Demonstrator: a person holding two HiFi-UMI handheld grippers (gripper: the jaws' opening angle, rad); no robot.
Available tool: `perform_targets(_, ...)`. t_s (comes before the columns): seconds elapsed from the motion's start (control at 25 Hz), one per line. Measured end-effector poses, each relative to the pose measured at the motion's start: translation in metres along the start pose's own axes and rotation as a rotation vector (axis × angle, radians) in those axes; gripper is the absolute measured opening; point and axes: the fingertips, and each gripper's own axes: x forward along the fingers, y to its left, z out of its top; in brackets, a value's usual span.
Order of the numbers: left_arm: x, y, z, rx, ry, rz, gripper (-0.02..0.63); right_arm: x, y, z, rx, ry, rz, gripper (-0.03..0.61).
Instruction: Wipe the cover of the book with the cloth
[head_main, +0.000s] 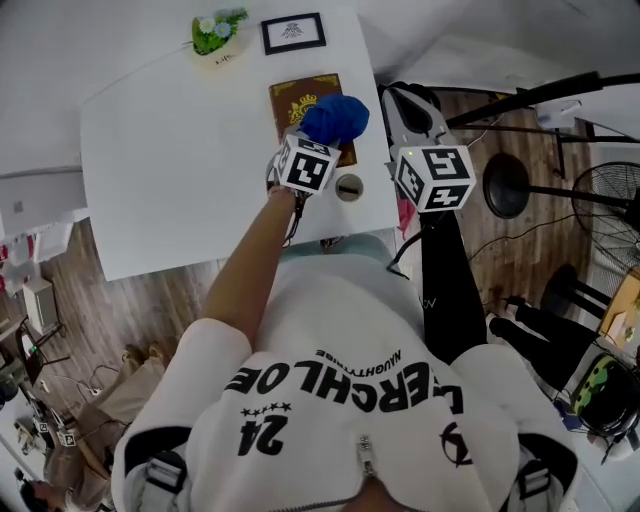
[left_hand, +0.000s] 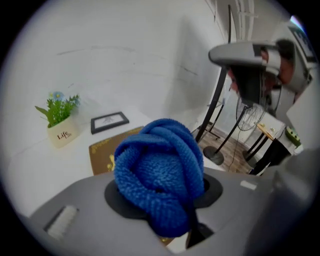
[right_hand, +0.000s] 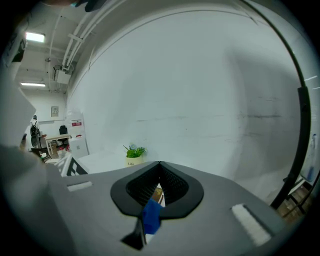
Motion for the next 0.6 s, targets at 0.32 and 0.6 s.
perform_targets(0.32,0.005,0.005,-0.019,-0.035,0.010,0.078,0.236,0.004,-0.007,0.001,-0.028,-0.010,0.073,0.002)
perform_targets(0.6,-0.023,0.032,-0.043,-0.103,0.023,0.186,0.236,0.015,0.003,0.006,-0.042,-0.027,0.161,0.002)
